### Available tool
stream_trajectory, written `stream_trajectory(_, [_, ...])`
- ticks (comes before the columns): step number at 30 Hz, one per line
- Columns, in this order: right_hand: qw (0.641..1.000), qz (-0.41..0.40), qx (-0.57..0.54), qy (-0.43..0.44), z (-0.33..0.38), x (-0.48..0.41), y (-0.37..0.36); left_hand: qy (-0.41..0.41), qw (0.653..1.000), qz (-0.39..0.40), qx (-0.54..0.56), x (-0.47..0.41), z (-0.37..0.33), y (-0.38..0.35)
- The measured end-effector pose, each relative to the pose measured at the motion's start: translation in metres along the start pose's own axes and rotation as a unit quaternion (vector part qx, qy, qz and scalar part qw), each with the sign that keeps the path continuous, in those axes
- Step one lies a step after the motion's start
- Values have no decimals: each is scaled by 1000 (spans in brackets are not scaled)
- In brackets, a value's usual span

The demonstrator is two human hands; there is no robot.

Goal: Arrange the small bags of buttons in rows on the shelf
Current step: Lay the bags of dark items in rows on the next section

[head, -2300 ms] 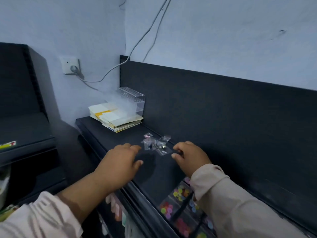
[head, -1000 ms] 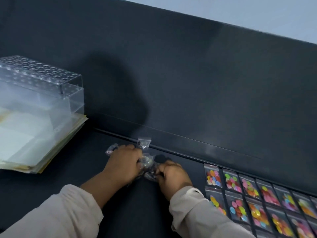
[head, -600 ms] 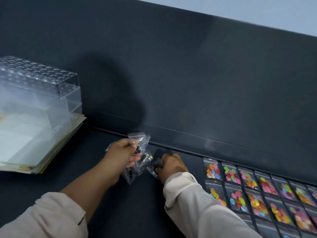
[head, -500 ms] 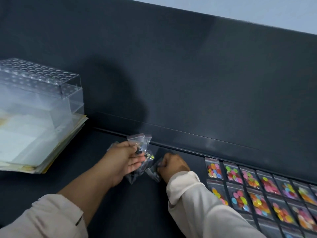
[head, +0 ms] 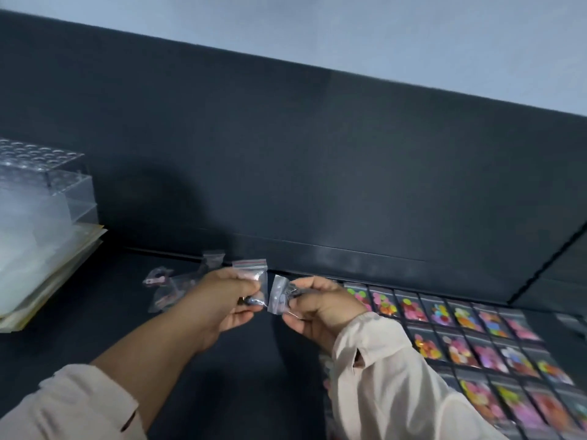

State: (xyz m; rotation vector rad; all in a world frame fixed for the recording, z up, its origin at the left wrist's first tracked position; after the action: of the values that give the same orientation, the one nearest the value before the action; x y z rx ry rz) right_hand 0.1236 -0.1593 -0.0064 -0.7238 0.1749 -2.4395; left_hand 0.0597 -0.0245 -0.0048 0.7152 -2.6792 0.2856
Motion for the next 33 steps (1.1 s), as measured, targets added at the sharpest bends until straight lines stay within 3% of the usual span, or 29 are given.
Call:
stream_trajectory(6, [996,-25,-81,33,2,74,91,-16,985,171,-11,63,10,-125])
stream_trajectory(12, [990,-23,-99,94,-4,187,201,-56,979,179,-77,127,45,-255])
stream_trajectory(15, [994,-12,-30,102,-9,241,251,-67,965,220,-127,160,64,-321])
stream_trajectory(20, [984,-122,37,123,-16,314,349,-74,940,285,-170,221,87,-421])
stream_trajectory(24, [974,-170,53,140,-15,357,406,-48,938,313,-139,245,101,-480])
stream_trajectory(29, [962,-230,-11,148,-12,385,473,23,943,326,-66,252,117,-538])
stream_trajectory(33, [954,-263,-50,137,-9,387,522,14,946,313,-83,231,125,-574])
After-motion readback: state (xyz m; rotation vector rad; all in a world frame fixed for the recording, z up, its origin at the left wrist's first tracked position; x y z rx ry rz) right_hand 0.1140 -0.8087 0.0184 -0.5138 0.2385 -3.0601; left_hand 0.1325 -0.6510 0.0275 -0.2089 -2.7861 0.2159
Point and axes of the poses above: each hand's wrist, its own x-axis away from the middle knuckle, its own y-axis out of the back of the hand, z = x × y, the point moved 8 cm from there along -x, towards the middle knuckle, and after that the axes turned 2 degrees about -y, right-handed, at the moved point
